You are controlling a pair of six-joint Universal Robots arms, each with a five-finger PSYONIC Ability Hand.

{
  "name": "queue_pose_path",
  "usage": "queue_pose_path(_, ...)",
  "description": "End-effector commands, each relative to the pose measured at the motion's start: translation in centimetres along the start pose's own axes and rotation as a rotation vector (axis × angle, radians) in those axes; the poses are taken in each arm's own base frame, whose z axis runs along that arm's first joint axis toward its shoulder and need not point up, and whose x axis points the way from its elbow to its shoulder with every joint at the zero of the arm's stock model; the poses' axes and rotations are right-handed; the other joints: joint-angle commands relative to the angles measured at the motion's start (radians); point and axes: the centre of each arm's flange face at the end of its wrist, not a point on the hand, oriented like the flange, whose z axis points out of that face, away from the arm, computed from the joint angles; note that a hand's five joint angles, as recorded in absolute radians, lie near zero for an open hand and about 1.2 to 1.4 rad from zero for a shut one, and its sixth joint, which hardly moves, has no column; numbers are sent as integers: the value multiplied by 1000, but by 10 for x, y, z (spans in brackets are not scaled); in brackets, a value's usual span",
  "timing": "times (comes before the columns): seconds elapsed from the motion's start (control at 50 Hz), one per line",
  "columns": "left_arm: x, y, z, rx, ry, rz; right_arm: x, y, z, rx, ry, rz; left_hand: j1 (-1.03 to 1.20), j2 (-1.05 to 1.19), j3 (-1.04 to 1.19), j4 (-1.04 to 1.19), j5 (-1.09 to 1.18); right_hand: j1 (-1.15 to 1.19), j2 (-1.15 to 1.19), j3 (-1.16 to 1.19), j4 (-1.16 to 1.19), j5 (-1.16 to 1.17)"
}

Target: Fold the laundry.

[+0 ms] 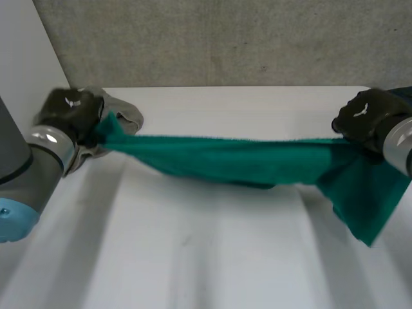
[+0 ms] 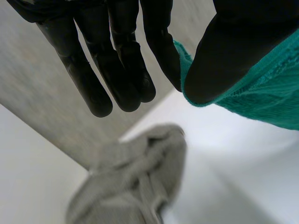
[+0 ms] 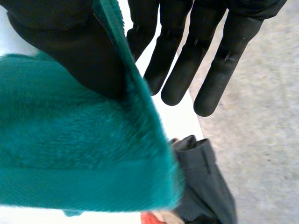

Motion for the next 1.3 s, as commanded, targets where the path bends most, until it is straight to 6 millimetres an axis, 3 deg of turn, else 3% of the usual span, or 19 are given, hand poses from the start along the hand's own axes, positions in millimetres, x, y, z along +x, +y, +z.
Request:
queue_pose_path(0.02, 12, -3, 42, 65, -11, -17, -11, 3, 54, 1, 8, -5, 241, 200, 204, 199, 241, 293, 222, 207, 199, 205)
queue_pose_path(0.06, 6, -23, 55, 156, -46, -52, 0, -6, 68, 48, 84, 3, 241, 200, 204, 199, 241, 293, 222, 207, 199, 205)
queue_pose_path(0.08, 3, -34, 62, 205, -65, -75, 16, -20, 79, 119, 193, 19, 241, 200, 204, 199, 241, 293, 222, 207, 199, 205)
queue_pose_path(0.12, -16, -73, 78, 383, -145, -151, 37, -39, 86, 214, 329, 47, 241, 200, 204, 199, 241, 293, 222, 207, 199, 205)
queue_pose_path(0.14, -22, -85, 80, 433, -169, -171, 60, -60, 88, 325, 479, 83, 241, 200, 204, 199, 241, 293, 222, 207, 199, 205)
queue_pose_path(0.18, -43, -121, 82, 593, -260, -232, 79, -78, 86, 434, 616, 114, 241, 200, 204, 199, 241, 293, 222, 207, 199, 205)
queue_pose_path(0.24, -68, -144, 81, 735, -390, -280, 108, -99, 79, 616, 838, 137, 241, 200, 204, 199, 241, 293, 222, 207, 199, 205)
queue_pose_path(0.32, -74, -155, 76, 824, -455, -310, 118, -110, 69, 712, 935, 140, 241, 200, 204, 199, 241, 293, 222, 207, 199, 205)
queue_pose_path(0.44, -56, -125, 75, 713, -411, -294, 90, -102, 81, 683, 793, 116, 241, 200, 204, 199, 241, 293, 222, 207, 199, 205)
queue_pose_path(0.46, -52, -119, 75, 691, -402, -291, 77, -96, 87, 663, 736, 107, 241, 200, 204, 199, 241, 293, 222, 207, 199, 205)
queue_pose_path(0.52, -34, -85, 76, 575, -353, -281, 54, -84, 96, 629, 639, 94, 241, 200, 204, 199, 241, 293, 222, 207, 199, 205)
queue_pose_path(0.68, 27, 1, 61, 296, -199, -240, -53, -12, 134, 364, 195, 155, 241, 200, 204, 199, 241, 293, 222, 207, 199, 205)
queue_pose_path(0.72, 43, 31, 55, 205, -160, -223, -70, 0, 136, 311, 129, 170, 241, 200, 204, 199, 241, 293, 222, 207, 199, 205)
queue_pose_path(0.8, 57, 65, 42, 91, -115, -199, -90, 19, 132, 217, 32, 183, 241, 200, 204, 199, 241, 293, 222, 207, 199, 205)
queue_pose_path(0.88, 58, 72, 25, 38, -87, -186, -103, 29, 125, 173, -19, 189, 186, 146, 150, 144, 186, 293, 222, 207, 199, 205)
queue_pose_path(0.94, 52, 62, 11, 45, -77, -186, -111, 36, 122, 151, -44, 189, -282, -323, -318, -324, -282, 293, 222, 207, 199, 205)
queue_pose_path(1.02, 50, 53, -1, 74, -23, -181, -109, 35, 115, 151, -44, 191, -580, -621, -616, -622, -580, 293, 222, 207, 199, 205)
queue_pose_path(1.12, 48, 46, -8, 134, 96, -169, -99, 29, 108, 168, -22, 219, -610, -651, -647, -652, -610, 293, 222, 207, 199, 205)
queue_pose_path(1.3, 18, 65, 0, 154, 246, -118, -92, 24, 109, 177, -18, 357, -580, -621, -617, -623, -580, 293, 222, 207, 199, 205)
